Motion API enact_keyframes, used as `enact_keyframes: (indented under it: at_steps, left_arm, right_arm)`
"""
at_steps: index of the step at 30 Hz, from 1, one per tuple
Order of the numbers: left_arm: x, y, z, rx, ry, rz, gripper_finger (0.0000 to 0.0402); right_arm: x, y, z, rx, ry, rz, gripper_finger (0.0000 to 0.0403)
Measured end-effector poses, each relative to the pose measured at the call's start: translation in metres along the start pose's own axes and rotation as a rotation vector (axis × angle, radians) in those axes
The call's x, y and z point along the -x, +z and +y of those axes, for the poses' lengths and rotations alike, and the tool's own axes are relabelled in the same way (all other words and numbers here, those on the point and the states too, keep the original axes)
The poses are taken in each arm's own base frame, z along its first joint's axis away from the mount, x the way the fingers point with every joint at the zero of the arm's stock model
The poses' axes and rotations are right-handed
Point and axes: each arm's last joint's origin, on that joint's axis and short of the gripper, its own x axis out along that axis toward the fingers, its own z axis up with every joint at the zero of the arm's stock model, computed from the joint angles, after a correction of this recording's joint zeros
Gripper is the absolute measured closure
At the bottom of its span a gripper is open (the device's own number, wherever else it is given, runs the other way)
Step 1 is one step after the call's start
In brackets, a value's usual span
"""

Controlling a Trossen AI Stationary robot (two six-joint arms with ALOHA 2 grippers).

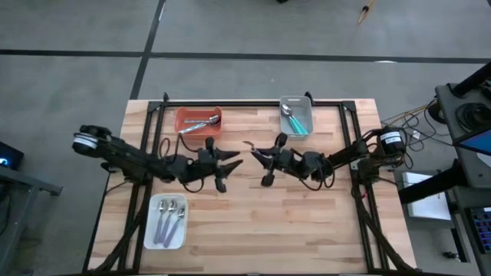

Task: Sort silverware by color (type)
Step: Put the purple spoon into the white bin

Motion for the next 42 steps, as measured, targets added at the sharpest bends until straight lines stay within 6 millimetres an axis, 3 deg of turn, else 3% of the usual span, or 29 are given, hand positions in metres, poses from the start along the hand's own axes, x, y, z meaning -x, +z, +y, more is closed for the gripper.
enact_keyframes:
  at_steps: [5,12,30,36,42]
  left_arm:
    - [-0.013,-0.004,-0.003,0.001,0.099,-0.106,0.0286]
    - [-0.034,-0.004,-0.013,-0.036,0.104,-0.12,0.0286]
    - [-0.058,0.003,-0.019,-0.045,0.171,-0.123,0.0291]
    - [-0.059,0.004,-0.019,-0.045,0.177,-0.118,0.0326]
    - [-0.059,0.003,-0.019,-0.038,0.18,-0.107,0.039]
  right_arm:
    - [-0.007,0.011,0.008,0.093,-0.021,-0.036,0.038]
    - [-0.009,0.017,0.013,0.216,-0.076,-0.032,0.038]
    - [-0.009,0.016,0.012,0.241,-0.097,-0.022,0.038]
    - [-0.009,0.016,0.012,0.24,-0.096,-0.022,0.038]
    - [-0.009,0.015,0.012,0.244,-0.092,-0.011,0.037]
